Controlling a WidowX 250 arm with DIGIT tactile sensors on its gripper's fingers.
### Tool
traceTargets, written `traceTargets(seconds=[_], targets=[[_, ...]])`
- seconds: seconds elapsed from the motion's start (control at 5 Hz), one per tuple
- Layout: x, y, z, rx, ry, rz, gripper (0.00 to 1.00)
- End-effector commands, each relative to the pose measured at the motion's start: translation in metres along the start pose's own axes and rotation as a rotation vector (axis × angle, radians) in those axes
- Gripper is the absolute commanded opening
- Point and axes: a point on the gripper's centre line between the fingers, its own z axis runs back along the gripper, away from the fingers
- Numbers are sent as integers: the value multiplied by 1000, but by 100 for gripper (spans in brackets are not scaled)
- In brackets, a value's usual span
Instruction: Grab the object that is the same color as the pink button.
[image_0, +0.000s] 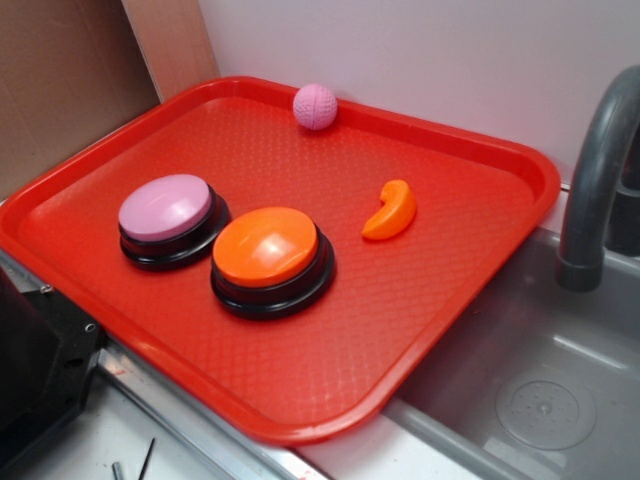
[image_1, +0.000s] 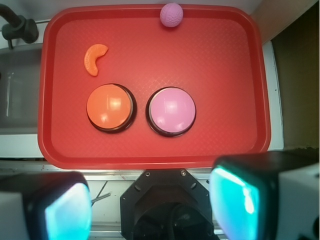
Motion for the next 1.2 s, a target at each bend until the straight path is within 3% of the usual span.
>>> traceTargets(seconds=[0.0, 0.4, 0.6, 1.0], targets=[[0, 0, 0, 0, 0, 0, 100], [31, 3, -26, 39, -54, 37, 100], [59, 6, -45, 57, -155, 50, 100], [120, 19, -101, 135, -242, 87, 100]])
